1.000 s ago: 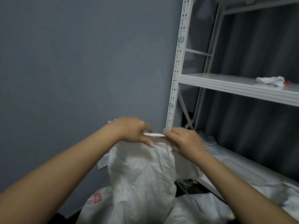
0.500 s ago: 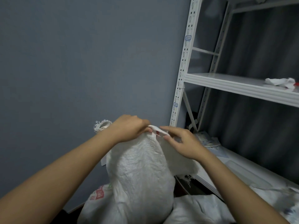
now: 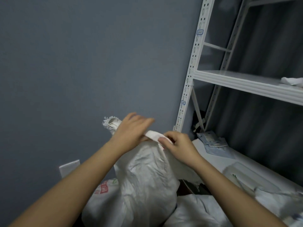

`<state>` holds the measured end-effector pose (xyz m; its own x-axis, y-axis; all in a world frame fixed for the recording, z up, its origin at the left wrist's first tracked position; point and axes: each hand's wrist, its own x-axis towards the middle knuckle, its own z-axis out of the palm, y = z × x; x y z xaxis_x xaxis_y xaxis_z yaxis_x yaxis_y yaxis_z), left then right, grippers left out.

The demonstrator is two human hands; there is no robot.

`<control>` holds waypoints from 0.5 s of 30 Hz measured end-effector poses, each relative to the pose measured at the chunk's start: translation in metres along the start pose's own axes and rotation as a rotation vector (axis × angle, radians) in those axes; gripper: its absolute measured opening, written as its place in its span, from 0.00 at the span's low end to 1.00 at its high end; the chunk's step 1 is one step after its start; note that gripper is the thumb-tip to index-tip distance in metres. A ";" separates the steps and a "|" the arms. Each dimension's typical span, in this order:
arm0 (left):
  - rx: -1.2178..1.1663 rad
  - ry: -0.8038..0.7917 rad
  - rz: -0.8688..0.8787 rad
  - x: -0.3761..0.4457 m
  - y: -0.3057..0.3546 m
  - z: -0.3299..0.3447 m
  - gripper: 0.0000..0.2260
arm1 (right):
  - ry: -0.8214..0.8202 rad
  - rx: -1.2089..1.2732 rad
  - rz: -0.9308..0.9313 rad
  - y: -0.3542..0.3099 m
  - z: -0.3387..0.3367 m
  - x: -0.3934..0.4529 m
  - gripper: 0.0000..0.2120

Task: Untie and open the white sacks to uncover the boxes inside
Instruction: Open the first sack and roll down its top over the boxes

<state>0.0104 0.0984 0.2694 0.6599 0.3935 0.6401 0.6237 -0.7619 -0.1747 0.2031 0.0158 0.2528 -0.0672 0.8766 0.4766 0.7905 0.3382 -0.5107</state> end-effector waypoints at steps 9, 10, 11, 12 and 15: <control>-1.368 0.078 -1.184 -0.024 0.041 0.005 0.17 | 0.423 -0.237 -0.140 -0.005 0.038 -0.039 0.04; -1.385 0.054 -1.205 -0.018 0.045 0.007 0.15 | 0.398 -0.321 -0.198 -0.008 0.043 -0.043 0.04; -1.382 0.043 -1.212 -0.013 0.049 0.010 0.14 | 0.296 -0.365 -0.221 -0.010 0.048 -0.047 0.05; -1.366 0.023 -1.210 -0.010 0.052 0.012 0.12 | 0.132 -0.356 -0.184 -0.012 0.051 -0.050 0.06; -1.239 -0.084 -1.073 -0.017 0.051 0.021 0.14 | -0.214 -0.098 0.015 -0.016 0.040 -0.057 0.08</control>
<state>0.0395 0.0632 0.2340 0.2184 0.9757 0.0186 0.1149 -0.0446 0.9924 0.1697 -0.0256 0.2050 -0.1747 0.9373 0.3015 0.8468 0.2993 -0.4398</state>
